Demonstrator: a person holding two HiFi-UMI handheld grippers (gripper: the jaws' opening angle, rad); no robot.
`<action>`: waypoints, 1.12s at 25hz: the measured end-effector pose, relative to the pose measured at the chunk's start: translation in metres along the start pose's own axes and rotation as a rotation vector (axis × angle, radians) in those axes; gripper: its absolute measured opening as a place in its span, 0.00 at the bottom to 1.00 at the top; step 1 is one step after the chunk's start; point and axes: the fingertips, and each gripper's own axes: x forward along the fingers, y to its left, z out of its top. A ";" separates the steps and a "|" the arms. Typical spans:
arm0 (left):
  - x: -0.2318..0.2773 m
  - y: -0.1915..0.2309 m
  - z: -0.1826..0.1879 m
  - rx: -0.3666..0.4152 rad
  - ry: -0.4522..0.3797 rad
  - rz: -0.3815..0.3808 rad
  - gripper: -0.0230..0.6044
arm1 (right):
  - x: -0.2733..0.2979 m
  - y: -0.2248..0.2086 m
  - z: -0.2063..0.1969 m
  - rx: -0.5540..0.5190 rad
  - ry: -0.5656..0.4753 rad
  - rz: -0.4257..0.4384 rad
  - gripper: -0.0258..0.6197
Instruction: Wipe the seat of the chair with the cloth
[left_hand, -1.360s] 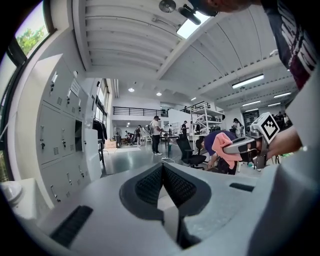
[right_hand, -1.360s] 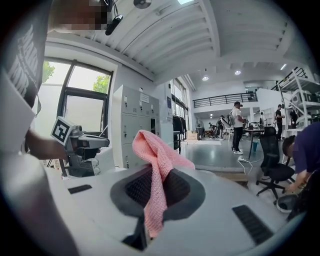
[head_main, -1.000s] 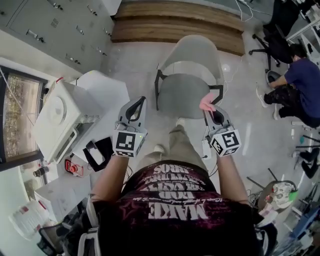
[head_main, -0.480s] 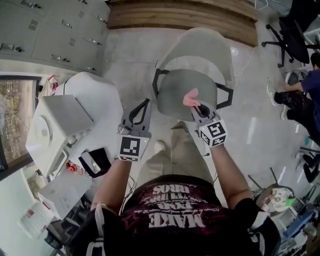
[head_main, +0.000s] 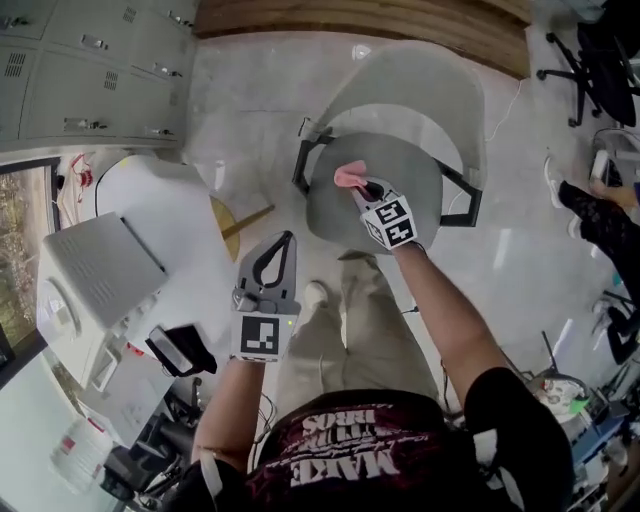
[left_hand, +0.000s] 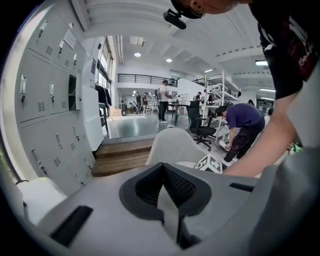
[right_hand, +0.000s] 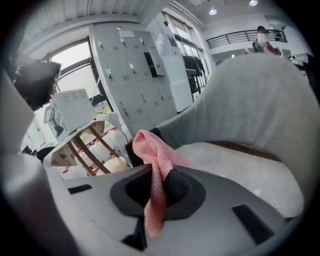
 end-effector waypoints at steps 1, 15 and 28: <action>0.000 -0.003 -0.006 -0.014 0.018 0.002 0.04 | 0.018 -0.004 -0.012 -0.001 0.042 0.009 0.09; 0.000 -0.024 -0.076 -0.089 0.216 -0.031 0.04 | 0.065 -0.124 -0.156 0.073 0.556 -0.242 0.09; -0.007 -0.022 -0.058 -0.066 0.143 -0.039 0.04 | -0.049 -0.199 -0.195 0.165 0.509 -0.443 0.09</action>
